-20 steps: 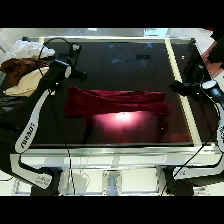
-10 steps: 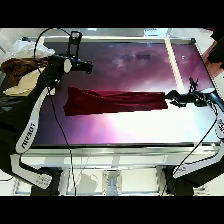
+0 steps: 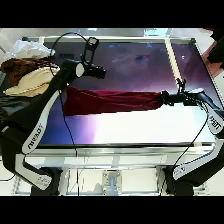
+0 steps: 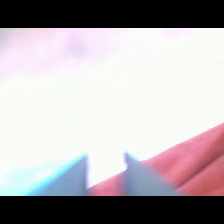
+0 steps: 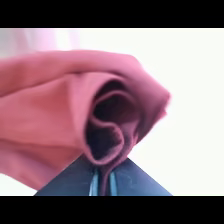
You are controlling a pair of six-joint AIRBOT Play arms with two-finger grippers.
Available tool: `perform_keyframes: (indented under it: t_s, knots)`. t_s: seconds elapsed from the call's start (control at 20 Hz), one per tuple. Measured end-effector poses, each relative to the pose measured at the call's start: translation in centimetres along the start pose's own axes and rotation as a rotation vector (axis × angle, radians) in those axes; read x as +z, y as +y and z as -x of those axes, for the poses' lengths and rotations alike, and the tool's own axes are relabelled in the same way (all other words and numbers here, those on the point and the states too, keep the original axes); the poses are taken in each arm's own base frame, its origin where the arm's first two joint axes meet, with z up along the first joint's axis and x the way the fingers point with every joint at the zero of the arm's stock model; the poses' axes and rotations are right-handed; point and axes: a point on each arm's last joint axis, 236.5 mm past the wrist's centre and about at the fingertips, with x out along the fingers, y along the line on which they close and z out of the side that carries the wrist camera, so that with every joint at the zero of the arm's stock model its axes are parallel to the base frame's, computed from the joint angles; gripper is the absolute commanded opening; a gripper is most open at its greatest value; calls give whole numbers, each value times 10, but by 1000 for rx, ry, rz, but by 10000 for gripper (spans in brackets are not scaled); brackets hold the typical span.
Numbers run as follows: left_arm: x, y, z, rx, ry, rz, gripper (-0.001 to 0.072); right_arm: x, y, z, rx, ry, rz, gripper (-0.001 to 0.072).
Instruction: Fold the shirts.
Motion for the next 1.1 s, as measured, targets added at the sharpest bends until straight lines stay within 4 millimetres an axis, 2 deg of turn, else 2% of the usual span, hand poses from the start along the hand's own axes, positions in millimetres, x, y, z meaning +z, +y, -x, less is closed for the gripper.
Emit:
perform_keyframes:
  t_s: [0.1,0.25,0.4,0.55,0.75,0.9,1.0,1.1]
  knots:
    - [-12,-13,-13,-28,32,0,9,3,22,3,64,7,34,33]
    - [-34,-35,-34,-85,89,35,9,13,58,18,132,7,103,33]
    - [-72,-65,-58,-166,197,95,9,25,101,38,178,-3,178,33]
    - [-107,-89,-74,-210,303,156,9,30,150,53,211,-6,273,33]
    - [-141,-104,-85,-231,404,204,9,28,216,58,249,-3,409,33]
    - [-145,-109,-87,-243,421,226,10,14,260,48,276,25,499,32]
    - [-142,-107,-81,-249,442,225,10,2,281,37,278,46,541,32]
    - [-111,-90,-65,-232,396,198,11,-11,299,24,275,65,576,31]
